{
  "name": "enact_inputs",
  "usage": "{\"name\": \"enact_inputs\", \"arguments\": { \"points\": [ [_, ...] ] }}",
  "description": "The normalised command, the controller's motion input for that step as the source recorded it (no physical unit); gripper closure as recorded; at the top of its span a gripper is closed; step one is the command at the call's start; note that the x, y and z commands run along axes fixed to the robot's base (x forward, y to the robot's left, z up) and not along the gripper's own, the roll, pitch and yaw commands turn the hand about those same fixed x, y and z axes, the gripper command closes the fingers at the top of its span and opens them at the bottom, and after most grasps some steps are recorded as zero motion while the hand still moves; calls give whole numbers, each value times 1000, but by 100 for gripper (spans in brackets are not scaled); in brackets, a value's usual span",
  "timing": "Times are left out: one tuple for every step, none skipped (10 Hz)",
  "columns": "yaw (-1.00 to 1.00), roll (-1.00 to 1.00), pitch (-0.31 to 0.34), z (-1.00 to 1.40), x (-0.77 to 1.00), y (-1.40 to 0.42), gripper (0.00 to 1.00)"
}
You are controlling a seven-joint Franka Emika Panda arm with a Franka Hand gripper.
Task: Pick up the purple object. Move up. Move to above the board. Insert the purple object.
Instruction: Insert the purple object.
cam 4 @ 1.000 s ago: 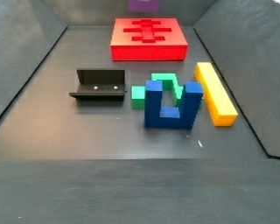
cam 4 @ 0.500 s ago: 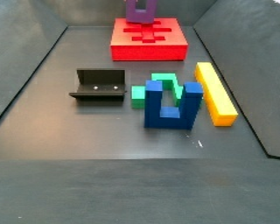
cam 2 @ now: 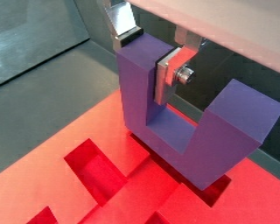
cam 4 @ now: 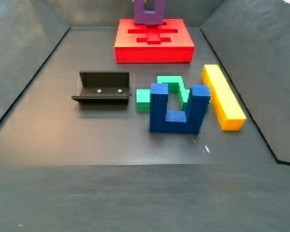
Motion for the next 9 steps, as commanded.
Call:
{"name": "enact_inputs", "arguments": {
  "points": [
    [-60, 136, 0, -103, -109, 0, 100],
    [-26, 177, 9, -106, -31, 0, 100],
    [0, 143, 4, -117, -29, 26, 100],
    [0, 99, 0, -123, 0, 0, 100],
    [0, 81, 0, -194, 0, 0, 100],
    [0, 73, 0, -303, 0, -89, 100],
    [0, 43, -14, -397, 0, -143, 100],
    [0, 4, -37, -480, 143, -63, 100],
    [0, 60, 0, -617, 423, -69, 100]
  ]
}}
